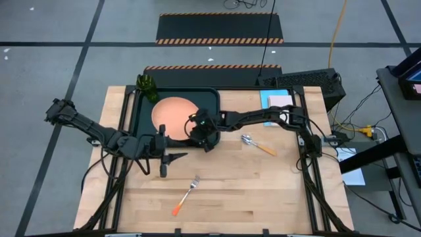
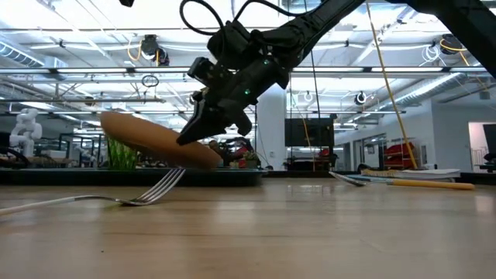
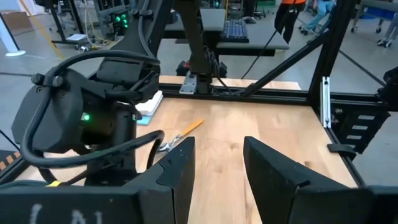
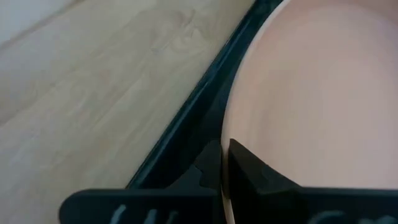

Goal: Pick and place plate/cup/fork/spoon on tray
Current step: Put the orange plate on the black table tray to the bottom right of the green cup

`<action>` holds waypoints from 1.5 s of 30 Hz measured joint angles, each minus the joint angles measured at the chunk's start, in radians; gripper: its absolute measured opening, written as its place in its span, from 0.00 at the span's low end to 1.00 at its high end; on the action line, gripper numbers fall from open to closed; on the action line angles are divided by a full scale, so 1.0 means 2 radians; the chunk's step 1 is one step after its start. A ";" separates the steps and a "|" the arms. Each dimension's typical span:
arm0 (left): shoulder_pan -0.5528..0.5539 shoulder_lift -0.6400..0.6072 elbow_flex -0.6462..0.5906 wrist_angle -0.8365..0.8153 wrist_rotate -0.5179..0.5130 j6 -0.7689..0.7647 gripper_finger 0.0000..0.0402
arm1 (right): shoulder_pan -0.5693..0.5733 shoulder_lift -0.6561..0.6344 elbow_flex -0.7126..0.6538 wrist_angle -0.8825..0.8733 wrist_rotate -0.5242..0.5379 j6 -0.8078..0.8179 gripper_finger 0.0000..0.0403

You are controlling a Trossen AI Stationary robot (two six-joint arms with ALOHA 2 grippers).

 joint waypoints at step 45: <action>-0.015 0.000 0.000 -0.018 -0.001 -0.004 0.35 | -0.007 -0.037 -0.005 -0.167 0.188 0.181 0.21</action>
